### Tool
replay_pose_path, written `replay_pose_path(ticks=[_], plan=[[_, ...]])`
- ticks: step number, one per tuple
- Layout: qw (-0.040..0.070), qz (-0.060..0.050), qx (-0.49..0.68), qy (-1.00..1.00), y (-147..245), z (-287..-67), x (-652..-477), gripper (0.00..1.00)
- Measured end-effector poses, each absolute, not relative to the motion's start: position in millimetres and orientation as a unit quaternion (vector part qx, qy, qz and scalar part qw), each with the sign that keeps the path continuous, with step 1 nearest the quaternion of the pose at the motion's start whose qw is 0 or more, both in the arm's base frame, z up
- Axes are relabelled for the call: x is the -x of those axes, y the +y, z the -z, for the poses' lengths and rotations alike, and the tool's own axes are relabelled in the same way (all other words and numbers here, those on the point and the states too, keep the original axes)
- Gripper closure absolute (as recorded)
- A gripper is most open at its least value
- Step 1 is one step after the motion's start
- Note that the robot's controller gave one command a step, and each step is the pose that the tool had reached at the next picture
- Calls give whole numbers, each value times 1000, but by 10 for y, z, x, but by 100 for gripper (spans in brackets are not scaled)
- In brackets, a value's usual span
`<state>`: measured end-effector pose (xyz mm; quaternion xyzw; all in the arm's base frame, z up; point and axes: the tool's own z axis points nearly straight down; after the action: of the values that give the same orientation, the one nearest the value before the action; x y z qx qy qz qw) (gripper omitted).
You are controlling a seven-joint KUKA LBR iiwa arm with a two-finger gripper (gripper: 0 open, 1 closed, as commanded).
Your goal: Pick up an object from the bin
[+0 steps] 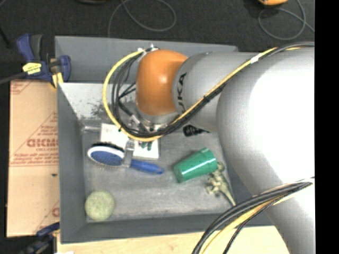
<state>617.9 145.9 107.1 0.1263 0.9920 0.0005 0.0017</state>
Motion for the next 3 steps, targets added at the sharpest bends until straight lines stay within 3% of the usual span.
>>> replay_pose_path(ticks=[1,2,3], plan=[[-3,1,-178,984,1600,-731,-6178,0],[2,-5,-270,963,1381,-748,-6023,100],[2,-5,-270,963,1381,-748,-6023,100]])
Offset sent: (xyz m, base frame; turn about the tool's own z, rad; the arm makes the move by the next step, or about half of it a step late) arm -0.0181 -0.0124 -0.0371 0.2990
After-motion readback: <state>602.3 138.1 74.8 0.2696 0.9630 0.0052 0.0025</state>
